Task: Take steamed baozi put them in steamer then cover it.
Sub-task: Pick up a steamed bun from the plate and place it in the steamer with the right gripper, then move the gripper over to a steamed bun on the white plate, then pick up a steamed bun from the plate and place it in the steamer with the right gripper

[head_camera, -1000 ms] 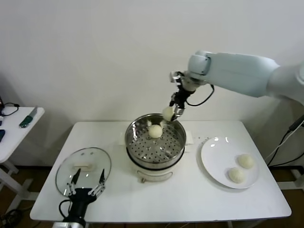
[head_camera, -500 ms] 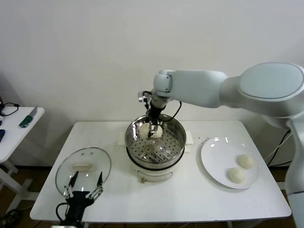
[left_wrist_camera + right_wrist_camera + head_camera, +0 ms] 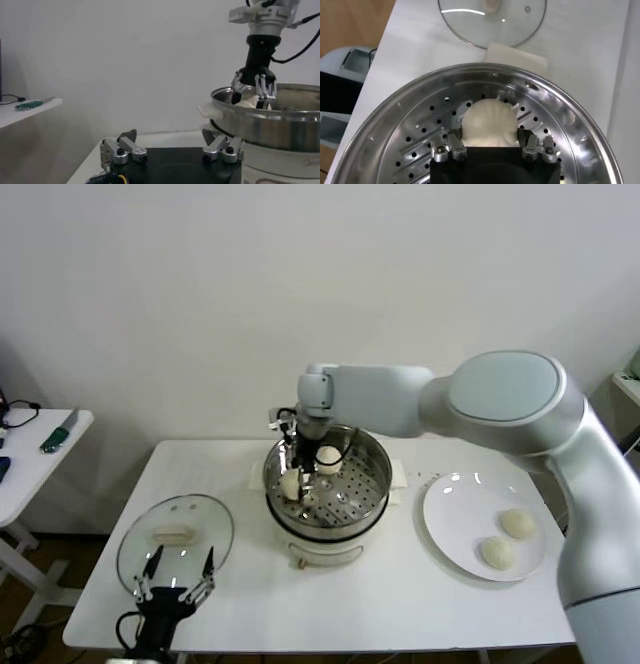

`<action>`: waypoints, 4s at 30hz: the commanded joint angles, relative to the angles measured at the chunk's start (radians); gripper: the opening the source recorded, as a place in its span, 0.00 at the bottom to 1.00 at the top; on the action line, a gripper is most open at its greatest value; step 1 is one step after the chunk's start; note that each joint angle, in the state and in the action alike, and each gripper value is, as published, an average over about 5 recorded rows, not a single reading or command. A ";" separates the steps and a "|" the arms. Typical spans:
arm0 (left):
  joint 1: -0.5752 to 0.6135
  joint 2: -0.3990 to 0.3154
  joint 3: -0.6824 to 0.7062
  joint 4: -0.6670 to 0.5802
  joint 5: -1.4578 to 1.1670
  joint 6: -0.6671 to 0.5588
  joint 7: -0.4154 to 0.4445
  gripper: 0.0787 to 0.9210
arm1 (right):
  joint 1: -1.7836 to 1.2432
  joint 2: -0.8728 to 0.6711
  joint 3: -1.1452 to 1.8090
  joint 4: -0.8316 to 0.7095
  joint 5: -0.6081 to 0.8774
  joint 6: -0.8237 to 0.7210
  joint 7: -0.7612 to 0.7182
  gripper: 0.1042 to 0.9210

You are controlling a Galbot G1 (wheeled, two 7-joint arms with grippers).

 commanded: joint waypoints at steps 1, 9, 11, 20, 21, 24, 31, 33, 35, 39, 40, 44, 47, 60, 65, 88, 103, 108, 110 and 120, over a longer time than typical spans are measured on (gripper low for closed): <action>-0.001 0.001 -0.001 0.005 0.000 0.001 -0.001 0.88 | -0.025 0.011 0.006 -0.015 -0.017 -0.003 -0.009 0.84; -0.001 -0.002 0.004 0.005 0.003 0.004 -0.002 0.88 | 0.117 -0.121 0.012 0.087 -0.019 0.017 -0.058 0.88; 0.000 -0.003 0.006 0.007 0.004 0.004 -0.002 0.88 | 0.169 -0.176 0.007 0.139 -0.024 0.028 -0.073 0.88; -0.005 -0.003 0.005 0.018 0.005 0.009 -0.006 0.88 | 0.333 -0.534 -0.007 0.373 -0.145 0.064 -0.108 0.88; -0.006 -0.003 0.005 0.019 0.005 0.010 -0.006 0.88 | 0.338 -0.576 -0.008 0.392 -0.174 0.066 -0.110 0.88; -0.007 -0.005 0.003 0.018 0.003 0.013 -0.007 0.88 | 0.333 -0.689 -0.014 0.445 -0.289 0.072 -0.120 0.88; 0.007 -0.005 -0.002 0.017 0.012 0.014 -0.009 0.88 | 0.219 -0.904 0.011 0.506 -0.522 0.088 -0.131 0.88; 0.010 -0.005 -0.004 0.016 0.020 0.017 -0.014 0.88 | 0.162 -0.942 0.047 0.504 -0.576 0.092 -0.130 0.88; 0.013 -0.007 -0.007 0.013 0.026 0.021 -0.019 0.88 | 0.095 -0.974 0.087 0.501 -0.623 0.094 -0.128 0.88; 0.017 -0.011 -0.015 0.006 0.033 0.025 -0.020 0.88 | -0.076 -1.019 0.206 0.467 -0.733 0.115 -0.129 0.88; 0.018 -0.013 -0.016 0.005 0.036 0.026 -0.020 0.88 | -0.118 -1.024 0.241 0.455 -0.758 0.121 -0.130 0.88; 0.023 -0.022 -0.016 0.003 0.051 0.030 -0.022 0.88 | -0.247 -1.031 0.345 0.408 -0.824 0.140 -0.133 0.88; 0.019 -0.033 -0.013 0.004 0.070 0.044 -0.052 0.88 | -0.304 -1.027 0.386 0.379 -0.858 0.150 -0.136 0.88; 0.017 -0.049 -0.019 0.008 0.076 0.060 -0.093 0.88 | -0.419 -0.978 0.466 0.308 -0.876 0.148 -0.134 0.88; 0.015 -0.050 -0.017 0.011 0.077 0.061 -0.093 0.88 | -0.423 -0.967 0.465 0.292 -0.880 0.152 -0.139 0.88; -0.008 -0.055 0.007 0.007 0.090 0.070 -0.095 0.88 | -0.389 -0.935 0.442 0.265 -0.886 0.168 -0.154 0.71; -0.011 -0.053 0.023 0.016 0.084 0.072 -0.105 0.88 | 0.094 -0.780 0.243 0.389 -0.938 0.541 -0.224 0.70; -0.016 -0.055 0.025 0.023 0.077 0.075 -0.105 0.88 | 0.247 -0.668 0.191 0.431 -0.902 0.659 -0.237 0.70; -0.022 -0.056 0.026 0.027 0.076 0.077 -0.104 0.88 | 0.281 -0.627 0.186 0.435 -0.888 0.695 -0.243 0.70; -0.029 -0.060 0.022 0.042 0.040 0.073 -0.079 0.88 | 0.287 -0.418 0.271 0.422 -0.887 0.800 -0.252 0.70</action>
